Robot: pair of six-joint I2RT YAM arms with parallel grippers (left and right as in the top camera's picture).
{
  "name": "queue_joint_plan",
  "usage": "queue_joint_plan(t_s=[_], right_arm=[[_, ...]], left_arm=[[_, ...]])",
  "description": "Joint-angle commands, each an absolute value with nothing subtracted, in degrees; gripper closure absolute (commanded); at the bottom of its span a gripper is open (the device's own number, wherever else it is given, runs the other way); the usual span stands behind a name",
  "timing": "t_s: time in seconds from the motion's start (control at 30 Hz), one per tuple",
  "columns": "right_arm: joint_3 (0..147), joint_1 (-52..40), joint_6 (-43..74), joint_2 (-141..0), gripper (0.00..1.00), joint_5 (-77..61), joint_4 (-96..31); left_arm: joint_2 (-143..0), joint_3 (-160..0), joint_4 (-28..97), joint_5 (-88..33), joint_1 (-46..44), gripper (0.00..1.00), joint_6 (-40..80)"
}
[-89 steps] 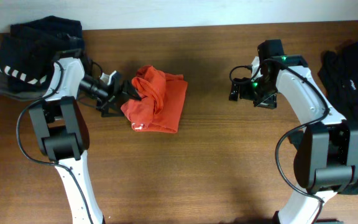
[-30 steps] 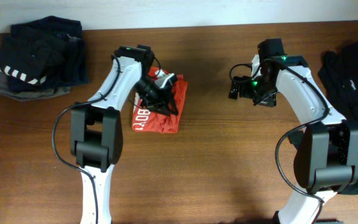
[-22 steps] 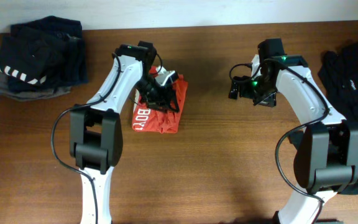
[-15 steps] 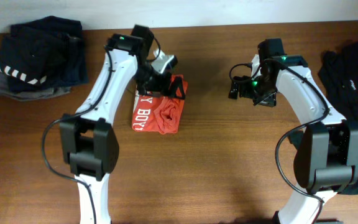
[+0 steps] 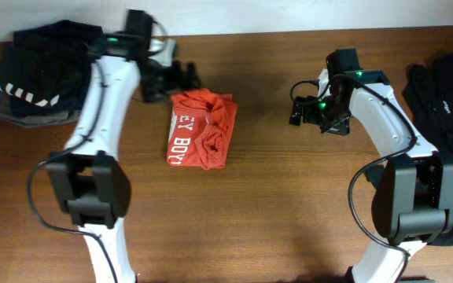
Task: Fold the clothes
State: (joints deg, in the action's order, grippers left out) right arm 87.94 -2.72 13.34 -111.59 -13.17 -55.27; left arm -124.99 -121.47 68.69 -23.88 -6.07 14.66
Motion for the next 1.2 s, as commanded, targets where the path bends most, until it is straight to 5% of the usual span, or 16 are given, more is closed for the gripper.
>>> queue_joint_plan(t_s=[0.0, 0.93, 1.17], right_arm=[[88.51, -3.03, 13.56, -110.74, 0.01, -13.5, -55.4], [88.51, -3.03, 13.56, -110.74, 0.01, -13.5, -56.14], [88.51, -3.03, 13.56, -110.74, 0.01, -13.5, -56.12]], left_arm=[[-125.93, -121.97, 68.18, -22.68, -2.72, 0.01, 20.8], [-139.9, -121.97, 59.99, -35.42, -2.07, 0.08, 18.33], [-140.25, -121.97, 58.92, -36.27, -4.01, 0.24, 16.01]])
